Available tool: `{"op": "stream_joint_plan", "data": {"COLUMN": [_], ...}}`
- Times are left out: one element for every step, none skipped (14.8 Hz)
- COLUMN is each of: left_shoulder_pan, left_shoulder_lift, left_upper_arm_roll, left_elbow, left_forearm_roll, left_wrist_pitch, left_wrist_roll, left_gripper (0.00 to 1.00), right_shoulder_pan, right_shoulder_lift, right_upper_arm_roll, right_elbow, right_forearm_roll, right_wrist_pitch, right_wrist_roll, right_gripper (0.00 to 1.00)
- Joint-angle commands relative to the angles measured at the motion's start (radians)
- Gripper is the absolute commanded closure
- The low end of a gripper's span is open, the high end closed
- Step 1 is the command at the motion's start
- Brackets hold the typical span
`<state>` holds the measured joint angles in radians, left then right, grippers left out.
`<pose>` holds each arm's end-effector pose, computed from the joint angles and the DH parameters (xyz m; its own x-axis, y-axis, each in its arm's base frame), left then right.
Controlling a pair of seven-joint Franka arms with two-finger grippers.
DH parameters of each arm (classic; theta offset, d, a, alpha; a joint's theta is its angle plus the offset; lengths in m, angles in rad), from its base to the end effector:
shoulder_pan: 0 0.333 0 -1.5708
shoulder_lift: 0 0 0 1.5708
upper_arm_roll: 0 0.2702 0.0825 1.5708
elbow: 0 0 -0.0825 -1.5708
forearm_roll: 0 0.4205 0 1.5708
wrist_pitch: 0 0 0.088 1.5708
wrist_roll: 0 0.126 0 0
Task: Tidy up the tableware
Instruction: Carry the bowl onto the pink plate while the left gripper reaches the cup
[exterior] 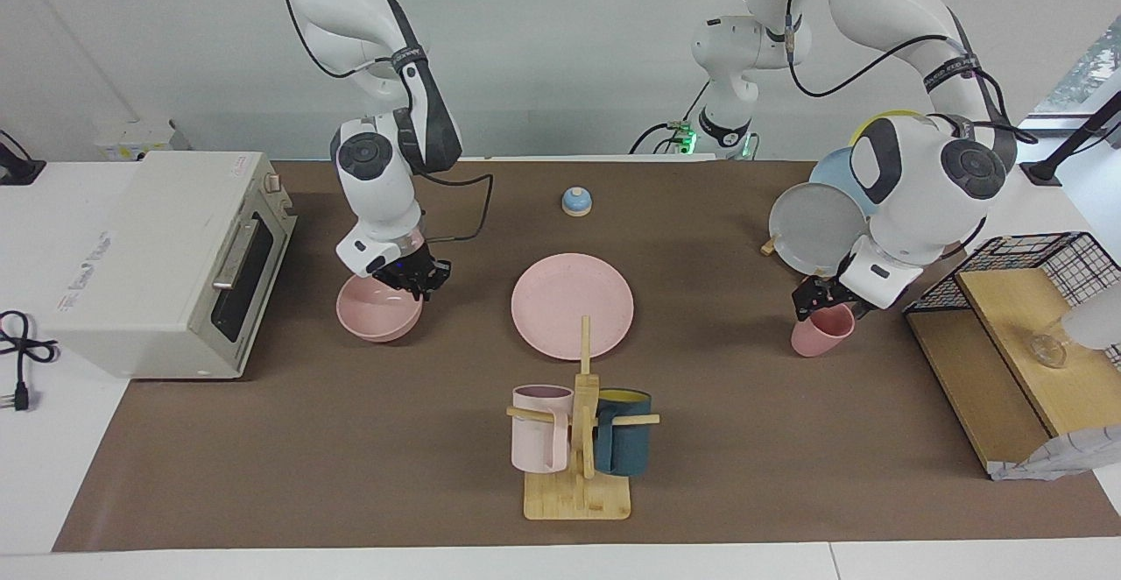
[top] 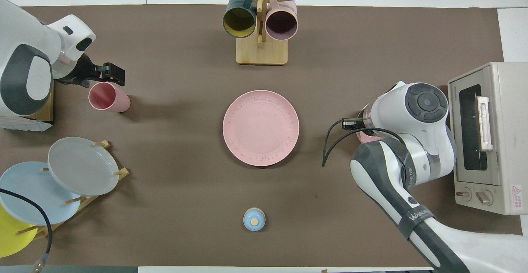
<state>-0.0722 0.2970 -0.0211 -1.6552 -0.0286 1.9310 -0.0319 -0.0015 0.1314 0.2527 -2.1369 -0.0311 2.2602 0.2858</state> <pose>0.6612 -0.0636 0.3595 0.9985 -0.0505 -0.0224 -0.0498 -0.9982 0.0320 0.5616 0.1441 0.2589 0.9998 -0.0168 -0.0059 -0.0168 -0.9998 -0.0075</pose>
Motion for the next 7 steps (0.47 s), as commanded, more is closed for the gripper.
{"op": "stream_joint_plan", "data": {"left_shoulder_pan": [-0.003, -0.003, -0.003, -0.003, -0.004, -0.004, -0.008], "left_shoulder_lift": [-0.009, -0.006, -0.003, 0.002, 0.002, 0.001, -0.004], "left_upper_arm_roll": [0.006, 0.006, 0.006, 0.006, 0.006, 0.006, 0.006], "left_elbow": [0.008, 0.031, 0.041, 0.034, 0.022, 0.017, -0.001], "left_forearm_roll": [0.004, 0.0, -0.001, -0.001, -0.001, -0.001, -0.001], "left_wrist_pitch": [-0.01, -0.033, -0.041, -0.027, -0.02, -0.015, -0.011], "left_wrist_roll": [-0.013, -0.013, -0.014, -0.014, -0.014, -0.014, -0.016], "left_gripper": [0.0, 0.0, 0.0, 0.0, 0.0, 0.0, 0.0], "right_shoulder_pan": [0.058, 0.095, 0.125, 0.167, 0.213, 0.254, 0.302], "right_shoulder_lift": [0.059, 0.085, 0.106, 0.123, 0.151, 0.193, 0.235], "right_upper_arm_roll": [0.016, 0.016, 0.016, 0.019, 0.019, 0.019, 0.02], "right_elbow": [0.188, 0.265, 0.319, 0.368, 0.427, 0.499, 0.565], "right_forearm_roll": [-0.009, -0.013, -0.03, -0.045, -0.05, -0.05, -0.064], "right_wrist_pitch": [-0.164, -0.226, -0.263, -0.296, -0.327, -0.364, -0.398], "right_wrist_roll": [0.042, 0.118, 0.187, 0.24, 0.303, 0.384, 0.45], "right_gripper": [1.0, 1.0, 1.0, 1.0, 1.0, 1.0, 1.0]}}
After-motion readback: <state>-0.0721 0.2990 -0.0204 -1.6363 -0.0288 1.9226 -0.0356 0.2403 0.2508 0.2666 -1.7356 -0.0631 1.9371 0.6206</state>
